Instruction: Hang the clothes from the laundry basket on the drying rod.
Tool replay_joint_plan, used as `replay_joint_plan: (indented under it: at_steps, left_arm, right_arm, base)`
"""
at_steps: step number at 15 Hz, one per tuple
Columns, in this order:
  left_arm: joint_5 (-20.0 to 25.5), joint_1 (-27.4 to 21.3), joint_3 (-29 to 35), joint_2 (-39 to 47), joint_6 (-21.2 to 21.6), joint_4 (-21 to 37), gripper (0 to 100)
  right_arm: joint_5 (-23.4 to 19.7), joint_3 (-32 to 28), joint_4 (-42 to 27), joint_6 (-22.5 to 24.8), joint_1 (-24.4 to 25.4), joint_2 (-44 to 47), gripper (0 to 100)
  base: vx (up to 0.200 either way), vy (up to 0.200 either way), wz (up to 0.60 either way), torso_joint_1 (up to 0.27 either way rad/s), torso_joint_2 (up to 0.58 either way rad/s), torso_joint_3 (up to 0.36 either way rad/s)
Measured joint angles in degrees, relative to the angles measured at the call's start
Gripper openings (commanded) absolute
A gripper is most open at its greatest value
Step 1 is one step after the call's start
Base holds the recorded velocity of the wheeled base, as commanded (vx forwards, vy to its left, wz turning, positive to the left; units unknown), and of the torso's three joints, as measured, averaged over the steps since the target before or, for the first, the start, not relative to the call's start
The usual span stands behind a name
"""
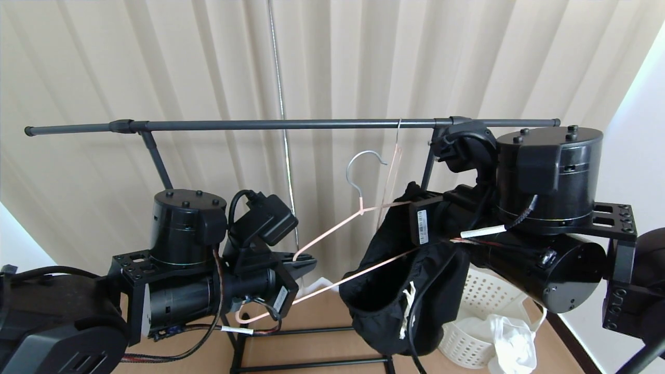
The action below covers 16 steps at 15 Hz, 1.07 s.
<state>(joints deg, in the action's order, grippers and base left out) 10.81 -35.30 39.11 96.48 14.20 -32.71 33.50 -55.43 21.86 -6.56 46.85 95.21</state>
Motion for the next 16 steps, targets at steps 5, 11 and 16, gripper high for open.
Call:
replay_joint_plan:
  at_steps: [5, 11, 16]
  left_arm:
    - [0.10, -0.37, -0.09, 0.41, 0.00, -1.45, 0]
    - [0.16, -0.55, -0.69, 1.29, -0.04, -5.56, 0]
    - [0.29, -0.55, -3.41, 0.27, 0.02, -9.25, 0]
  right_arm:
    - [0.00, -1.78, 0.00, -4.06, 4.50, 0.16, 0]
    - [0.00, -4.00, -0.05, -8.90, 7.19, -0.11, 0]
    - [0.13, -4.63, 0.11, -9.01, 6.07, -0.32, 0]
  base:
    - [0.000, 0.000, 0.00, 0.000, 0.00, 0.000]
    - [0.000, 0.000, 0.00, 0.000, 0.00, 0.000]
    - [0.000, 0.000, 0.00, 0.000, 0.00, 0.000]
